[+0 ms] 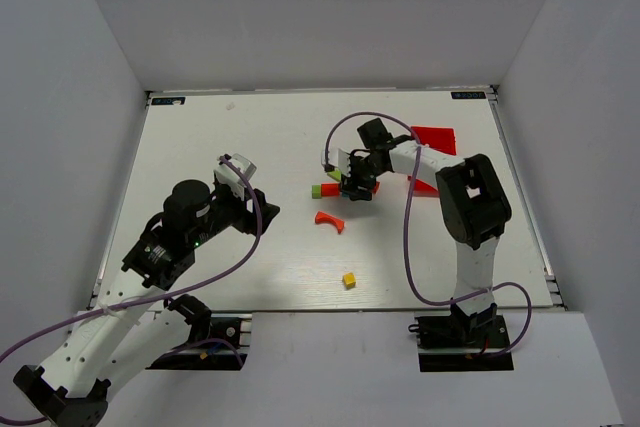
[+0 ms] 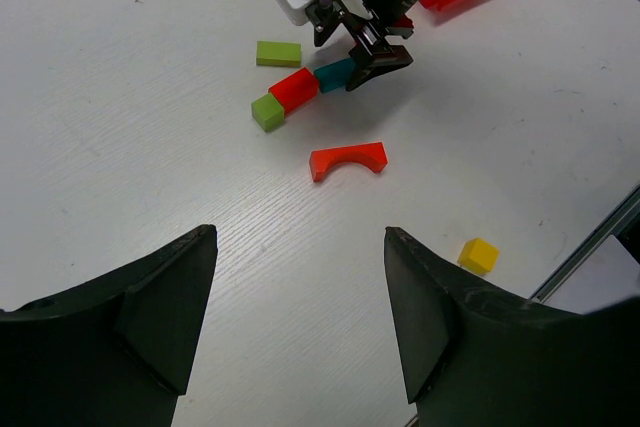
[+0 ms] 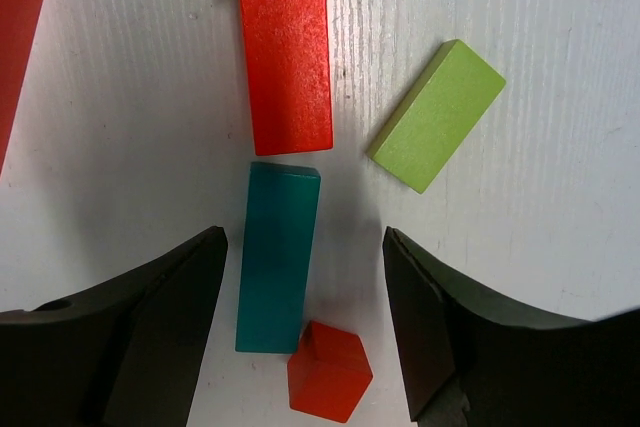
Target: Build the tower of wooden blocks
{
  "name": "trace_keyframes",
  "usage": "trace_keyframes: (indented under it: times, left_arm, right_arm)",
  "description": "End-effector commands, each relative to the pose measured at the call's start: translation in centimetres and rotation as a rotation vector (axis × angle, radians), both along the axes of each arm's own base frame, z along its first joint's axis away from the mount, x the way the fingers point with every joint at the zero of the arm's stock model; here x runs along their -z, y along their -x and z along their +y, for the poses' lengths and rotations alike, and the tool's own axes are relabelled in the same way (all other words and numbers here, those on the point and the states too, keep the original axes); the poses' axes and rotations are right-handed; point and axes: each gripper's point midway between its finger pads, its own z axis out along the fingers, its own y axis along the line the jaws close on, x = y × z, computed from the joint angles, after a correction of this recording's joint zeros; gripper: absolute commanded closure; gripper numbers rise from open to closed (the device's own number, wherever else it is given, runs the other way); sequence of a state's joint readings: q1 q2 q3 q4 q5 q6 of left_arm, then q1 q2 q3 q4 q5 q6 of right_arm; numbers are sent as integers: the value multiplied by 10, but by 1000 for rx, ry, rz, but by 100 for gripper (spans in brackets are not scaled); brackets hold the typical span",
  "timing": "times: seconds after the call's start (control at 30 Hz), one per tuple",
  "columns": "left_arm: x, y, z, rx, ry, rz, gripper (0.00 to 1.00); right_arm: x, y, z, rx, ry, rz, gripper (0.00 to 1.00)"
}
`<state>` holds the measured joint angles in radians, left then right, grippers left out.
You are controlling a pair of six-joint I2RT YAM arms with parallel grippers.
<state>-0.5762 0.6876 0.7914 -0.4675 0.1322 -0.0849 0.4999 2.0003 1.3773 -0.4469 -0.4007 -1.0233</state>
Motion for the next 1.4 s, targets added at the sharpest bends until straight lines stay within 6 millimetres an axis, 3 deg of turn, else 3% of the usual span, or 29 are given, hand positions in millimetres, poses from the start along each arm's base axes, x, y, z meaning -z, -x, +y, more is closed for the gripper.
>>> trace_keyframes:
  times: [0.0, 0.17, 0.47, 1.37]
  left_arm:
    - [0, 3, -1, 17, 2, -9, 22]
    - [0, 3, -1, 20, -5, -15, 22]
    - [0, 3, -1, 20, -5, -15, 22]
    - [2, -2, 2, 2, -10, -7, 22]
  right_arm:
    - [4, 0, 1, -11, 14, -2, 30]
    - [7, 0, 1, -27, 27, 4, 44]
    - [12, 1, 2, -67, 37, 17, 57]
    - [19, 6, 6, -220, 36, 43, 64]
